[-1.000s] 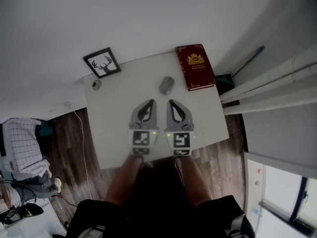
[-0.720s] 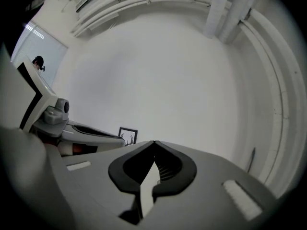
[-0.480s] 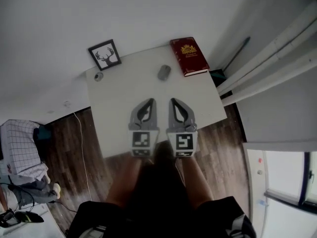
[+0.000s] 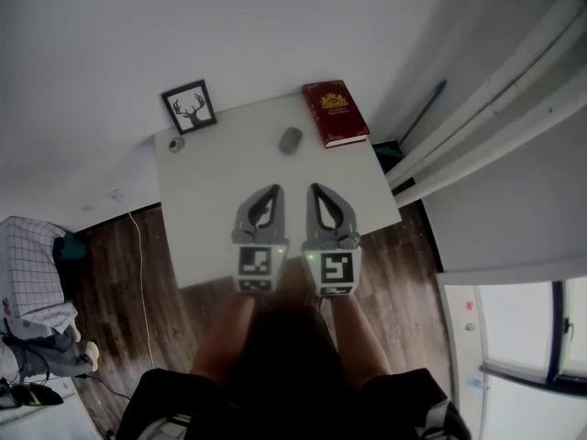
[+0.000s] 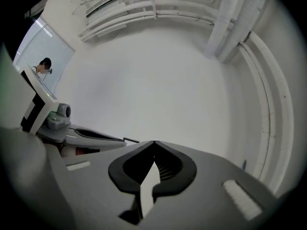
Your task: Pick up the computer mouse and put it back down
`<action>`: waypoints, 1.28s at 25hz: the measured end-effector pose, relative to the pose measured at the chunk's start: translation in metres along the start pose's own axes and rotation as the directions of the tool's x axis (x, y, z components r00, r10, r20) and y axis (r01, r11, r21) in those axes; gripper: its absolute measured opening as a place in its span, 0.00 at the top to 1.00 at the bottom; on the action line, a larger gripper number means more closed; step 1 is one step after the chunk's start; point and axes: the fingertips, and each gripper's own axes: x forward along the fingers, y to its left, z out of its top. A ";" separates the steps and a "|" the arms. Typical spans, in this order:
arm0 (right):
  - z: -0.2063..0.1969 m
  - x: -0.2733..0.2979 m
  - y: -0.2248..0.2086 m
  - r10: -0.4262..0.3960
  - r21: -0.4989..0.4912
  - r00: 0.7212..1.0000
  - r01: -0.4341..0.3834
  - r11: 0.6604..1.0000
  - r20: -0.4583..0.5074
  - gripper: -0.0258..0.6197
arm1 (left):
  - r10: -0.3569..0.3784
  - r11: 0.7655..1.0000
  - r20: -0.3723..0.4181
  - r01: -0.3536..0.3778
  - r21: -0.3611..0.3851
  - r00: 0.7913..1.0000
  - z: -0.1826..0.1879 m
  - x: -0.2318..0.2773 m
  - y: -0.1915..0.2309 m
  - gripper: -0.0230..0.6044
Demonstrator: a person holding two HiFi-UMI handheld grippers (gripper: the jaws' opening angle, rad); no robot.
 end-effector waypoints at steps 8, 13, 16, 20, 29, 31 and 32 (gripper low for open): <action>0.009 -0.016 -0.028 0.048 -0.008 0.999 -0.048 0.999 0.023 0.94 | 0.042 0.999 0.031 -0.042 -0.007 0.999 0.015 0.013 -0.025 0.96; 0.010 -0.026 -0.049 0.047 0.018 0.998 -0.048 0.999 0.039 0.94 | 0.065 0.998 0.039 -0.066 0.017 0.997 0.026 0.010 -0.044 0.96; 0.015 -0.029 -0.056 0.043 0.021 0.997 -0.045 0.999 0.063 0.94 | 0.065 0.998 0.070 -0.065 0.003 0.995 0.033 0.010 -0.052 0.96; 0.017 -0.030 -0.059 0.046 0.029 0.996 -0.048 0.998 0.070 0.94 | 0.053 0.999 0.083 -0.054 0.008 0.995 0.036 0.008 -0.056 0.96; 0.019 -0.028 -0.053 0.065 0.012 0.995 -0.065 0.998 0.069 0.94 | 0.058 0.998 0.081 -0.058 0.000 0.995 0.042 0.006 -0.059 0.96; 0.019 -0.027 -0.054 0.065 0.013 0.996 -0.066 0.998 0.068 0.94 | 0.054 0.998 0.086 -0.055 0.014 0.995 0.043 0.008 -0.058 0.96; 0.019 -0.026 -0.054 0.064 0.010 0.996 -0.065 0.998 0.067 0.94 | 0.052 0.998 0.089 -0.053 0.018 0.995 0.044 0.008 -0.058 0.96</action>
